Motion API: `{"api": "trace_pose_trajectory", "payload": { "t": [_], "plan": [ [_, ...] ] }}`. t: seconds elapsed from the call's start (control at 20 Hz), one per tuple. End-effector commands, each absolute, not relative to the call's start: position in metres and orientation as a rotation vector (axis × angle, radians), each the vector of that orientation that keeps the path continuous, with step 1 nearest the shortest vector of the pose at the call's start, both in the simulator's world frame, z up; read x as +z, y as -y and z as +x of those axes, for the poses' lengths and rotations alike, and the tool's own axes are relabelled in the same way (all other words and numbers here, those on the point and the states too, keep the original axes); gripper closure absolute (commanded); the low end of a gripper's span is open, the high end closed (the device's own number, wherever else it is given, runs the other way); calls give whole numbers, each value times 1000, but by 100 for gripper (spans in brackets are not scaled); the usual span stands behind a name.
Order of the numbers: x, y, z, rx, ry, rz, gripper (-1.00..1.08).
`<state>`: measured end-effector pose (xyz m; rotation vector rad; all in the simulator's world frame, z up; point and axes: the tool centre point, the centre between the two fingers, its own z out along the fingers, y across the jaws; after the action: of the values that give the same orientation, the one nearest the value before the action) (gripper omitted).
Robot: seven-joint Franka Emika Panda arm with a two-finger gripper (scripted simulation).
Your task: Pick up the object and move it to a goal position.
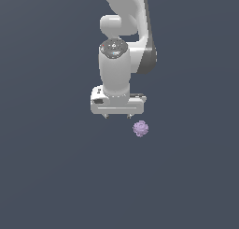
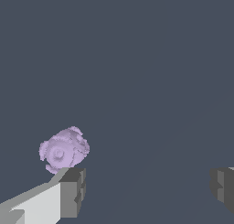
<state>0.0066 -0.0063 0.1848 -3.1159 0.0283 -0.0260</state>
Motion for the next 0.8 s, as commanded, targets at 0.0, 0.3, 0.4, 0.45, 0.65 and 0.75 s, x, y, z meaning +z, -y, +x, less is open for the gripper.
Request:
{"api": "trace_pose_trajectory", "payload": {
  "t": [0.0,0.3,0.4,0.45,0.65,0.75],
  "plan": [
    [185,6,7,-26,-28,-3116,-92],
    [181,27,7,-15,-59,-3130,-92],
    [179,36,7,-10,-74,-3137,-92],
    [178,39,7,-9,-79,-3139,-92],
    [178,40,7,-9,-80,-3139,-92],
    [177,37,7,-8,-64,-3140,-92]
  ]
}}
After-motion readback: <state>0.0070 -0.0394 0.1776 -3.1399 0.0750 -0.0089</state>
